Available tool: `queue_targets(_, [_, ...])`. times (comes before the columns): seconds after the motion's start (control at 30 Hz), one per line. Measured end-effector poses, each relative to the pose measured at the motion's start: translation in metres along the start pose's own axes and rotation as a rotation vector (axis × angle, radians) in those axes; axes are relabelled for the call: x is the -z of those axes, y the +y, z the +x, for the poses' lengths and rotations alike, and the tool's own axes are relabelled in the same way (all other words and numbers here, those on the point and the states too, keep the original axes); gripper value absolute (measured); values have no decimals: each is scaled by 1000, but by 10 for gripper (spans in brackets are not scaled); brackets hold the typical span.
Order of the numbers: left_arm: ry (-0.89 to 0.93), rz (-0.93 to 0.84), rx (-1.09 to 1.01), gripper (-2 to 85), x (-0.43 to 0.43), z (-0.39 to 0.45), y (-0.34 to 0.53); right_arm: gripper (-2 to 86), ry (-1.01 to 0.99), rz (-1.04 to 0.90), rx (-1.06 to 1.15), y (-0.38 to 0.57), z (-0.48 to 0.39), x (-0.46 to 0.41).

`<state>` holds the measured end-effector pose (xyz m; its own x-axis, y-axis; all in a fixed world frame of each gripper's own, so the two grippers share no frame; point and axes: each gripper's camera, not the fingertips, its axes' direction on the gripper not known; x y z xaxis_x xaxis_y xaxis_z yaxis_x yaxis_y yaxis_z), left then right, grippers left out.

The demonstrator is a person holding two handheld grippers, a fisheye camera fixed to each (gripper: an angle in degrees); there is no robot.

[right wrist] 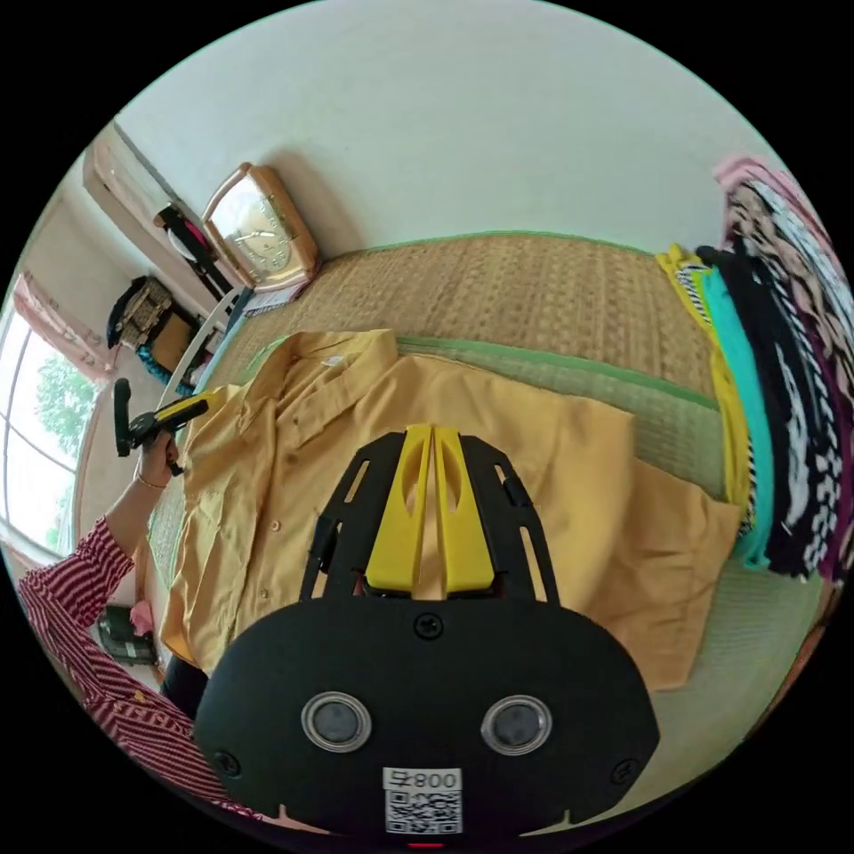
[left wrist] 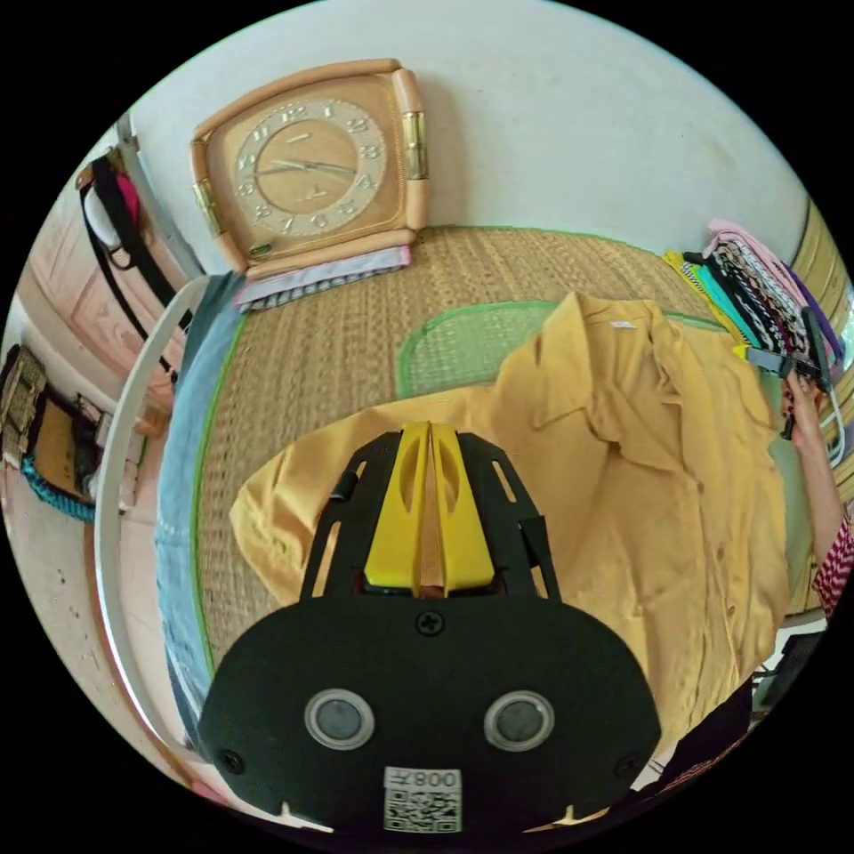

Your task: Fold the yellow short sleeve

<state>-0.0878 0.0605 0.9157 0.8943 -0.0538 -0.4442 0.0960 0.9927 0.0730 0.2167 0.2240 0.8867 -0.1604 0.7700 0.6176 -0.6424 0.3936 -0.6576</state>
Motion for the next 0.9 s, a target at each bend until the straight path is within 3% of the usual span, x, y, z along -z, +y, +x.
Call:
queue_targets(0.13, [-14, -119, 63, 4, -27, -43, 12, 2, 137, 10, -216, 37, 87, 45])
queue_targets(0.2, [-56, -82, 55, 4, -22, -46, 14, 2, 151, -29, -292, 53, 114, 49])
queue_targets(0.27, [-100, -106, 64, 5, -20, -59, 8, 2, 205, -92, -335, 72, 127, 46])
queue_targets(0.4, [-75, -116, 127, 8, 0, -78, -9, 2, 154, -1, -395, 107, 137, 79])
queue_targets(0.53, [238, 74, 9, 25, 58, -16, -39, 2, 193, 17, -407, 108, 118, 103])
queue_targets(0.63, [425, 62, -106, 52, 55, 51, -69, 2, 169, 63, -398, 110, 96, 121])
queue_targets(0.77, [387, -97, -133, 31, 1, 105, -109, 2, 129, 87, -380, 113, 75, 133])
queue_targets(0.9, [536, -77, -91, 18, -8, 122, -137, 2, 113, 37, -340, 112, 57, 132])
